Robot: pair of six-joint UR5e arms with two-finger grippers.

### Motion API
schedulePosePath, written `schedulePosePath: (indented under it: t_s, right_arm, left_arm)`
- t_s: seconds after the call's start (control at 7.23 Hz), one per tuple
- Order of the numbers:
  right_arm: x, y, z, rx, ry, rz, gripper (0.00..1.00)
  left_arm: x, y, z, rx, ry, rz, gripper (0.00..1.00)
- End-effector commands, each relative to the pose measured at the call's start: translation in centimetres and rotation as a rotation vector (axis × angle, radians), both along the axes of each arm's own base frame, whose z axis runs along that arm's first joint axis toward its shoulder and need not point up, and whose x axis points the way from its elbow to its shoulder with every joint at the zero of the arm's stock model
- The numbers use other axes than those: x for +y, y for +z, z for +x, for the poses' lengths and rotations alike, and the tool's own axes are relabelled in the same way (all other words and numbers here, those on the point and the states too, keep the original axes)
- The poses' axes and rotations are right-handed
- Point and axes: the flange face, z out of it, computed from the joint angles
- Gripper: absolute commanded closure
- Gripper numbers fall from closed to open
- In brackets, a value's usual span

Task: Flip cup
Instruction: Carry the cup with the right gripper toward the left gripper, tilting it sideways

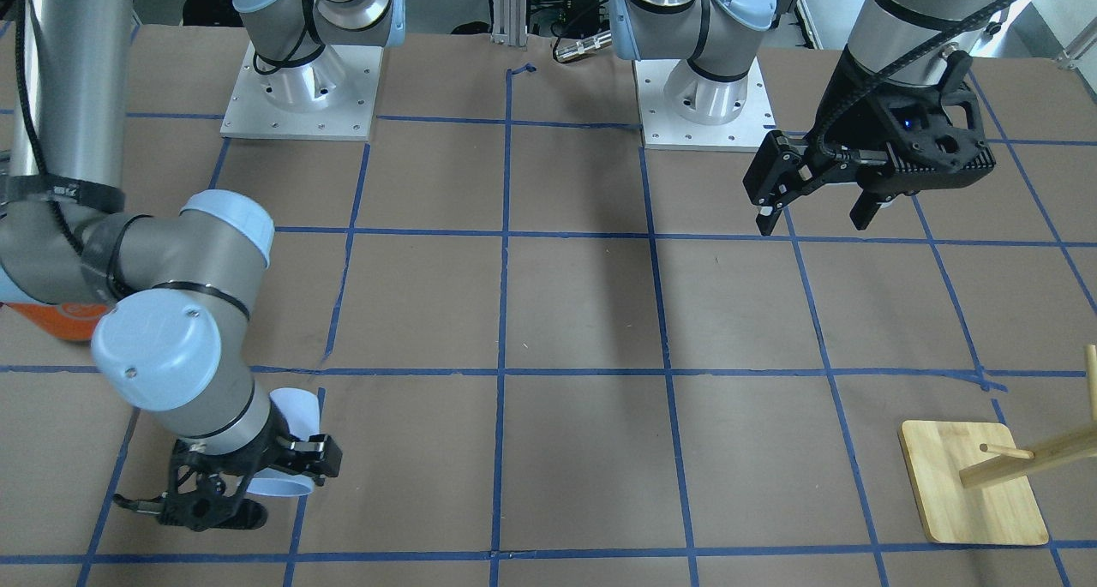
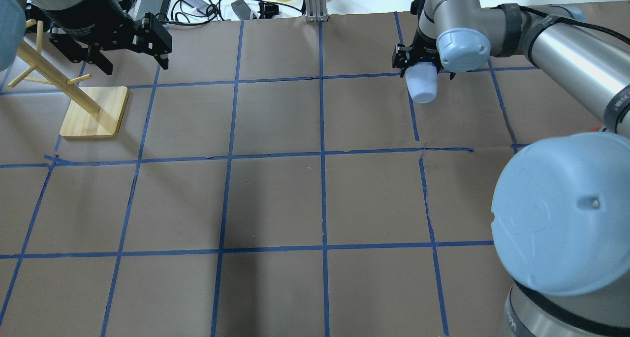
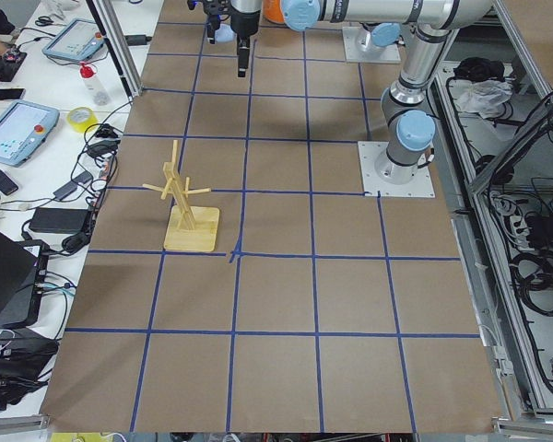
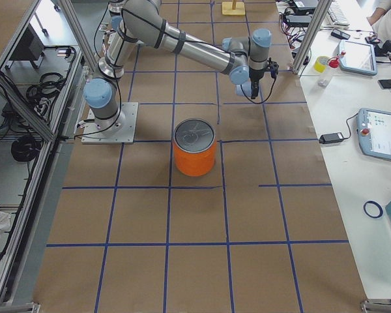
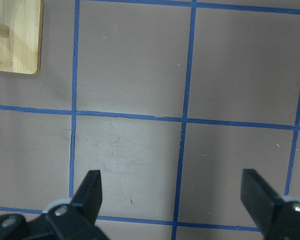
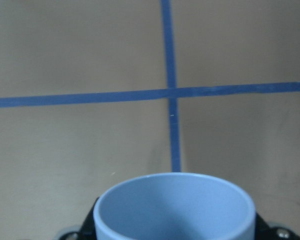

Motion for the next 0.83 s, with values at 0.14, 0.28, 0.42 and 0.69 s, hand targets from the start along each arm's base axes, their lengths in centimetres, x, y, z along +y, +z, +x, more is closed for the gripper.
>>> schedulePosePath:
  t_s: [0.14,0.28,0.42,0.69]
  right_arm:
    - [5.3,2.0,13.0,-0.009,0.235,-0.015,1.00]
    - [6.7,1.3,15.6,0.000,0.299,-0.011,1.00]
    - [7.6,0.1,16.0,0.014,0.455,0.005,1.00]
    - [8.9,-0.9,17.8,0.005,0.697,-0.035,1.00]
  left_arm:
    - [0.0,-0.1,0.0,0.001,0.000,0.001,0.00]
    - [0.0,0.0,0.1,0.000,0.001,0.000,0.00]
    - [0.0,0.0,0.1,0.000,0.001,-0.002,0.00]
    - [0.0,0.0,0.1,0.000,0.001,0.000,0.00]
